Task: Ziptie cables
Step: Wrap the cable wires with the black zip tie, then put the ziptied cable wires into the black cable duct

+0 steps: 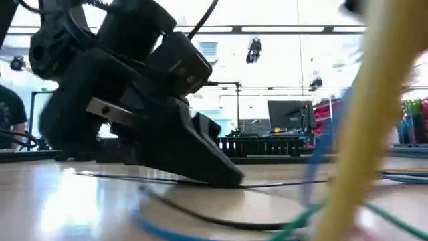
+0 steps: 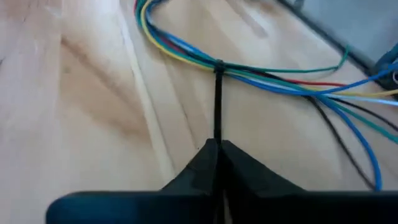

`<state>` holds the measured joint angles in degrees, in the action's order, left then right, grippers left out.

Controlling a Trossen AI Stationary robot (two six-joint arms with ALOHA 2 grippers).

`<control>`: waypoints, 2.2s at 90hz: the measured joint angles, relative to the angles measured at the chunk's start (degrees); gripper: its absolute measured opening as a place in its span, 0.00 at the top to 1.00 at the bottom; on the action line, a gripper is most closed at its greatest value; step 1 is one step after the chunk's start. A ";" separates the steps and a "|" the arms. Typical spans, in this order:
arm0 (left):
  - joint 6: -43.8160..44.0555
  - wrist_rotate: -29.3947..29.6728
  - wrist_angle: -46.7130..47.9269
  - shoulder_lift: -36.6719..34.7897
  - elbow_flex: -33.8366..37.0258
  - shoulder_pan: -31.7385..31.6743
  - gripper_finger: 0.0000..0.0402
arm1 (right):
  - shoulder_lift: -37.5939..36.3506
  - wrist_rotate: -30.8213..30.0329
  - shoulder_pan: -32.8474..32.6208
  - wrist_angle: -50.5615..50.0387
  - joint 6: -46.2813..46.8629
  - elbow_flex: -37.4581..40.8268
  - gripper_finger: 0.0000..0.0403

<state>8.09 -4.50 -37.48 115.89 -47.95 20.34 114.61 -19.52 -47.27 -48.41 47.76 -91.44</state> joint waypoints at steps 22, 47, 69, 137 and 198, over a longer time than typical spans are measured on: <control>11.35 7.47 8.39 -10.18 -0.08 -0.50 0.80 | 1.55 4.22 -11.07 0.28 -6.76 0.50 0.53; 19.39 7.55 3.44 -14.77 -0.22 1.83 0.61 | 5.34 5.31 -15.51 0.38 -11.53 0.94 0.64; 19.53 11.90 -4.34 -14.14 -0.28 7.67 0.59 | 7.33 5.45 -11.42 0.48 -10.02 0.84 0.72; 15.67 25.13 -19.55 3.50 -1.19 16.61 0.75 | 8.02 14.86 -5.69 -2.17 -19.30 0.96 0.65; 4.56 23.03 8.95 -32.83 0.75 19.53 0.74 | -0.46 -4.55 6.17 -2.26 -35.76 -14.23 0.99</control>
<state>12.65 18.53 -28.54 83.07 -47.20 39.87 114.15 -24.07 -41.09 -50.67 12.00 -105.67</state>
